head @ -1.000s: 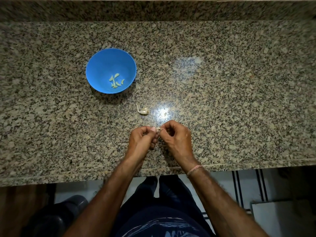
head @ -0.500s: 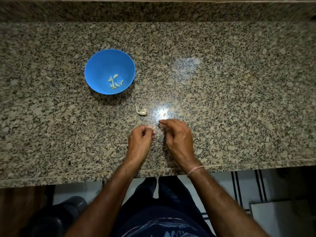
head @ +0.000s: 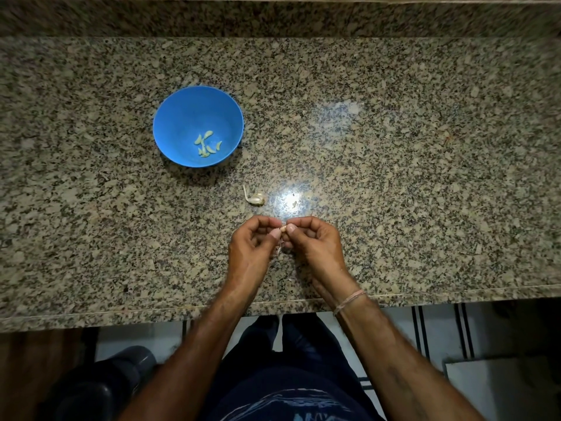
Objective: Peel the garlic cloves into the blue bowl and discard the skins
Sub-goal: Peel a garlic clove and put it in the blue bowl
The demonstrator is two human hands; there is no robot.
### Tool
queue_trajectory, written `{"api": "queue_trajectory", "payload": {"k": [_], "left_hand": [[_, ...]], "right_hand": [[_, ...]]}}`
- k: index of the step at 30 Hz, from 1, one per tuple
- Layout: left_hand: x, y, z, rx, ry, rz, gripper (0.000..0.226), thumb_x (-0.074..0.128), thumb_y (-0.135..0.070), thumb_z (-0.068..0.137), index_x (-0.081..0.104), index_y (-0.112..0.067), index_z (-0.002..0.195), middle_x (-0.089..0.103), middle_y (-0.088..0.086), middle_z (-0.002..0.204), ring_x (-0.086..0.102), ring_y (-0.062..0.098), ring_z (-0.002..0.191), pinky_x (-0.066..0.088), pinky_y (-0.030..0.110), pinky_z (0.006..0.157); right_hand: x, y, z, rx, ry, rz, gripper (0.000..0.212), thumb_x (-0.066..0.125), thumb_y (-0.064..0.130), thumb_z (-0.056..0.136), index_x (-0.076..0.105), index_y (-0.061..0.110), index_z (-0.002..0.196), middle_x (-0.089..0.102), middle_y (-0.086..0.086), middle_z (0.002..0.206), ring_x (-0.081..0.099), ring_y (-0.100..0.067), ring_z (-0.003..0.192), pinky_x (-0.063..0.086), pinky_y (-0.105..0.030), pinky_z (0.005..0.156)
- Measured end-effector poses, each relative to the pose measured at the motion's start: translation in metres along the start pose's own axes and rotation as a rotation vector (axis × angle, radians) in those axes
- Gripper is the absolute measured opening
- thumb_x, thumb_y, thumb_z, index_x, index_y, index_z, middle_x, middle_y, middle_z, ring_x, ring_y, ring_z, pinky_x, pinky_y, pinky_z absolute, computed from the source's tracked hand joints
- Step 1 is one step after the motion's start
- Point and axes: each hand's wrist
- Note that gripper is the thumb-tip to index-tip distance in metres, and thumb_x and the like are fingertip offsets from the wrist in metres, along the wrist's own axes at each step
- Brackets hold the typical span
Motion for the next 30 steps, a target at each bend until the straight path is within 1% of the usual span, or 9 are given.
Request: {"api": "queue_trajectory", "payload": {"k": [3,6,8,10,13,17,20,24,30], "left_hand": [[0.0,0.002,0.001,0.031,-0.02,0.031,0.01,0.069,-0.01,0.097,0.073,-0.018,0.102,0.076,0.007,0.095,0.075,0.026,0.087,0.055,0.024,0.068],[-0.001,0.001,0.001,0.043,-0.043,0.018,0.005,0.068,-0.014,0.099,0.072,-0.018,0.101,0.076,0.005,0.093,0.075,0.025,0.087,0.056,0.028,0.07],[-0.001,0.0,0.001,0.04,-0.042,0.021,0.005,0.067,-0.015,0.1,0.072,-0.017,0.102,0.076,0.004,0.095,0.074,0.022,0.09,0.06,0.031,0.075],[-0.002,0.0,0.001,0.037,-0.034,0.037,0.006,0.066,-0.015,0.1,0.071,-0.018,0.102,0.076,0.003,0.097,0.074,0.022,0.094,0.062,0.034,0.081],[-0.005,-0.004,0.0,0.035,-0.003,0.037,0.006,0.065,-0.014,0.101,0.071,-0.016,0.102,0.076,0.005,0.096,0.073,0.019,0.091,0.059,0.027,0.076],[-0.01,-0.008,0.002,0.026,0.025,0.048,0.007,0.066,-0.012,0.1,0.071,-0.013,0.105,0.076,0.004,0.098,0.073,0.019,0.094,0.059,0.021,0.076],[-0.011,-0.009,0.002,0.027,0.055,0.047,0.008,0.067,-0.01,0.1,0.072,-0.012,0.106,0.076,0.005,0.098,0.074,0.019,0.095,0.061,0.025,0.082],[-0.011,-0.009,0.001,0.03,0.07,0.023,0.009,0.066,-0.008,0.1,0.071,-0.01,0.107,0.077,0.005,0.097,0.075,0.016,0.093,0.06,0.024,0.081],[-0.01,-0.006,0.003,0.02,0.071,-0.02,0.008,0.065,-0.007,0.1,0.069,-0.007,0.106,0.076,0.011,0.1,0.075,0.023,0.095,0.062,0.032,0.084]], "right_hand": [[0.002,0.001,-0.002,0.006,0.013,0.025,0.014,0.07,-0.001,0.094,0.069,-0.003,0.108,0.076,-0.017,0.097,0.072,-0.021,0.084,0.062,-0.03,0.079],[0.001,0.0,-0.003,-0.098,0.053,-0.061,0.013,0.071,-0.001,0.094,0.069,-0.001,0.107,0.075,-0.016,0.103,0.073,-0.022,0.09,0.062,-0.028,0.082],[0.0,-0.002,-0.003,-0.215,0.085,-0.181,0.015,0.072,0.001,0.094,0.07,0.006,0.108,0.074,-0.012,0.106,0.073,-0.025,0.099,0.062,-0.034,0.089],[-0.002,-0.002,0.0,-0.31,0.107,-0.297,0.017,0.074,0.005,0.094,0.073,0.012,0.109,0.075,-0.007,0.105,0.073,-0.025,0.102,0.063,-0.042,0.092],[-0.005,-0.002,0.003,-0.397,0.118,-0.428,0.015,0.076,0.01,0.093,0.074,0.015,0.108,0.076,0.0,0.101,0.073,-0.018,0.099,0.063,-0.045,0.089],[-0.009,-0.001,0.005,-0.434,0.146,-0.52,0.016,0.076,0.012,0.095,0.074,0.016,0.11,0.077,0.002,0.097,0.075,-0.016,0.095,0.064,-0.045,0.086],[-0.01,-0.001,0.006,-0.486,0.137,-0.552,0.012,0.076,0.012,0.095,0.074,0.013,0.107,0.077,0.004,0.098,0.075,-0.015,0.095,0.064,-0.045,0.085],[-0.008,-0.002,0.005,-0.55,0.114,-0.584,0.006,0.076,0.013,0.095,0.074,0.011,0.1,0.076,0.004,0.091,0.075,-0.014,0.087,0.064,-0.044,0.078],[-0.005,-0.005,0.004,-0.606,0.059,-0.604,0.008,0.077,0.018,0.095,0.073,0.01,0.096,0.075,0.005,0.088,0.073,-0.011,0.085,0.063,-0.042,0.073]]}}
Point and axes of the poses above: each hand's wrist, its own z-axis towards the middle knuckle, its own x-axis out of the palm, y = z × x
